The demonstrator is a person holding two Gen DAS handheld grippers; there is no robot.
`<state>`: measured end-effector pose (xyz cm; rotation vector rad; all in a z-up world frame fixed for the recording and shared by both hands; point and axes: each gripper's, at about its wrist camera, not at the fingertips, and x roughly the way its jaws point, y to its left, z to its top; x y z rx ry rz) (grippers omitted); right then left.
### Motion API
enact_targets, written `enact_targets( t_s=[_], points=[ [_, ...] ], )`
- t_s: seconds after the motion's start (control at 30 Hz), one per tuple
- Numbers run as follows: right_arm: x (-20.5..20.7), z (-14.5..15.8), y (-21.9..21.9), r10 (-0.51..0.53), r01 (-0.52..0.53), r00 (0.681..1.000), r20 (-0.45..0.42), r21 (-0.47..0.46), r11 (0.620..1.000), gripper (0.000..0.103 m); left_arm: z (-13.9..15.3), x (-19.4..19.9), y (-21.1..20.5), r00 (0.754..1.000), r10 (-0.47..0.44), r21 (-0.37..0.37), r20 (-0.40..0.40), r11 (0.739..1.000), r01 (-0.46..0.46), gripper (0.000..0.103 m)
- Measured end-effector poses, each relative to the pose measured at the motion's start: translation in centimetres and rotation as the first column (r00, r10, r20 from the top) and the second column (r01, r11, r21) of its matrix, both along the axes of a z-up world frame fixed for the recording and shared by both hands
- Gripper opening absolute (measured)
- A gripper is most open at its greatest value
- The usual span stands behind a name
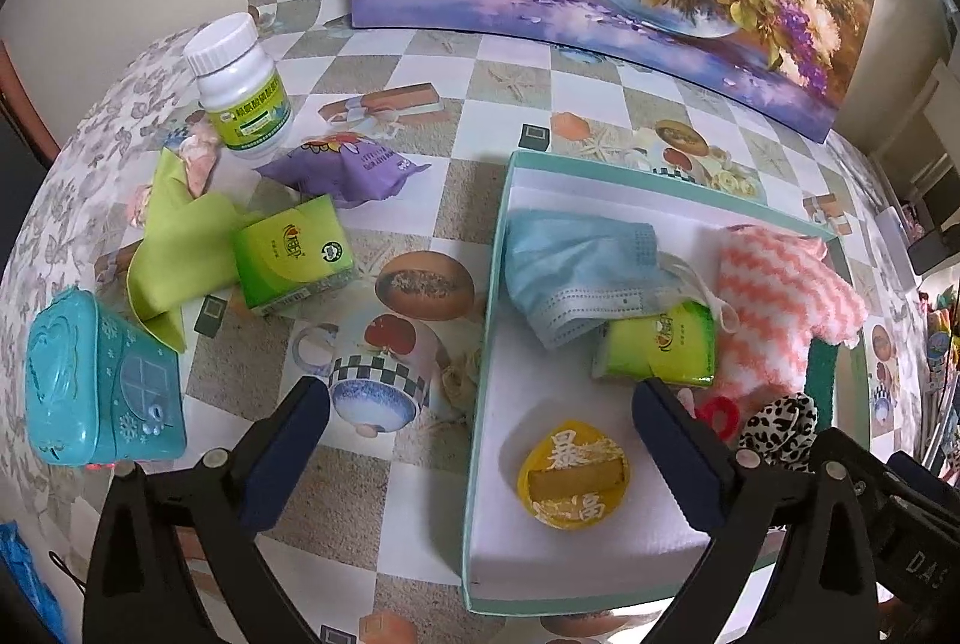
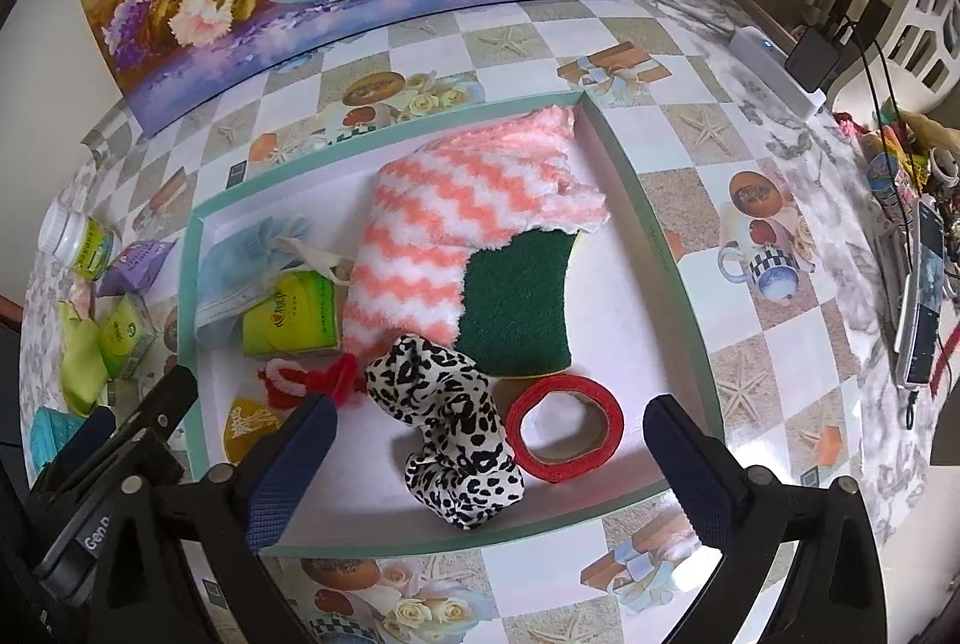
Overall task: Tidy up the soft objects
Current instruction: 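Lower the plush toy and scrunchie into the tray and open both grippers, then withdraw both grippers from the tray toward the green cloth on the pile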
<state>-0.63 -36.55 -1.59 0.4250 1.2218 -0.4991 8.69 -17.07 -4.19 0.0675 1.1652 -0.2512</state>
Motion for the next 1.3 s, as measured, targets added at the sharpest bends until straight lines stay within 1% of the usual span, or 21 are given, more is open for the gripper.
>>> enact_targets(
  t_s=[0.27, 0.47, 0.6, 0.83, 0.97, 1.13, 1.3],
  points=[
    [0.4, 1.2, 1.2, 0.035, -0.034, 0.999, 0.019, -0.025, 0.999, 0.103, 0.8, 0.2, 0.9, 1.000, 0.007, 0.034, 0.002, 0.999, -0.007, 0.101],
    [1.3, 1.4, 3.3, 0.092, -0.091, 0.995, 0.027, -0.029, 0.995, 0.103, 1.9, 0.8, 3.1, 0.999, 0.050, 0.020, 0.018, 0.999, -0.050, 0.101],
    [2.1, 1.4, 5.0, 0.137, -0.136, 0.990, 0.032, -0.025, 0.990, 0.103, 2.4, 1.2, 4.5, 0.997, 0.072, 0.022, 0.036, 0.997, -0.073, 0.101],
    [3.2, 1.1, 7.5, 0.195, -0.194, 0.981, 0.017, -0.044, 0.980, 0.103, 2.2, 1.9, 6.8, 0.994, 0.111, 0.018, 0.021, 0.994, -0.111, 0.101],
    [3.7, 1.0, 8.6, 0.219, -0.218, 0.976, 0.009, -0.052, 0.975, 0.103, 2.4, 2.4, 7.8, 0.989, 0.143, 0.010, 0.027, 0.990, -0.144, 0.101],
    [4.7, 1.4, 9.5, 0.245, -0.243, 0.969, 0.025, -0.069, 0.968, 0.103, 2.6, 3.3, 8.4, 0.989, 0.149, 0.020, 0.026, 0.989, -0.149, 0.101],
    [6.9, 2.4, 10.6, 0.287, -0.281, 0.955, 0.078, -0.077, 0.956, 0.103, 3.5, 4.8, 9.6, 0.994, 0.109, 0.011, 0.019, 0.994, -0.109, 0.101]
  ],
)
